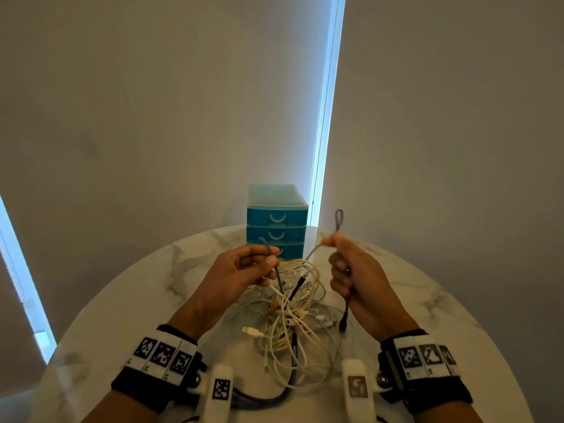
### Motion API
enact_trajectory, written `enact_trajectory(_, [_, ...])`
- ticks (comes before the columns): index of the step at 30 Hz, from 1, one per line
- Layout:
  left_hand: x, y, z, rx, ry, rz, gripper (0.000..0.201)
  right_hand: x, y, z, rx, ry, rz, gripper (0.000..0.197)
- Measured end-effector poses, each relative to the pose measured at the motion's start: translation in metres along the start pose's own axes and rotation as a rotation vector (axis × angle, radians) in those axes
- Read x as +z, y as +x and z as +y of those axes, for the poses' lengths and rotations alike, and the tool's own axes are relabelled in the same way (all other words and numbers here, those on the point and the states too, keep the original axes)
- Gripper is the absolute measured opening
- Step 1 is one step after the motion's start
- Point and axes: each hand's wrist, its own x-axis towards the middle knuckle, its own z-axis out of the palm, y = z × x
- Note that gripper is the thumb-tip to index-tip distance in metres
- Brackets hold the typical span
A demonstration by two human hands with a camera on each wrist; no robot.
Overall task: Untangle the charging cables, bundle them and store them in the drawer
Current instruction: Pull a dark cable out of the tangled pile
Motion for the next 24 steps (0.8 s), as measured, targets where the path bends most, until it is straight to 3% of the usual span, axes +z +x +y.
enact_trajectory(4, [0.0,-0.001,0.002,0.031,-0.018,0.023,0.026,0.012,-0.009,0.014,-0.078,-0.544,-0.128,0.018])
enact_trajectory(8, [0.0,0.0,0.005,0.056,-0.095,0.113,0.025,0.007,-0.002,0.024,-0.087,-0.783,-0.042,0.014])
enact_trajectory(12, [0.002,-0.002,0.008,0.086,-0.137,0.152,0.025,0.008,-0.006,0.018,-0.109,-0.692,-0.085,0.005])
enact_trajectory(17, [0.009,-0.006,0.013,0.121,-0.153,0.104,0.027,0.027,-0.014,0.018,-0.16,-0.74,-0.17,0.017])
enact_trajectory(20, [0.009,-0.006,0.018,0.12,-0.147,0.044,0.035,0.026,-0.013,0.017,-0.242,-0.661,-0.064,0.012])
enact_trajectory(22, [0.008,-0.006,0.02,0.117,-0.007,-0.027,0.041,0.025,-0.013,0.014,-0.256,-0.535,-0.017,0.016])
enact_trajectory(24, [0.007,-0.008,0.019,0.143,0.241,-0.083,0.039,0.024,-0.013,0.013,-0.161,-0.427,-0.021,0.022])
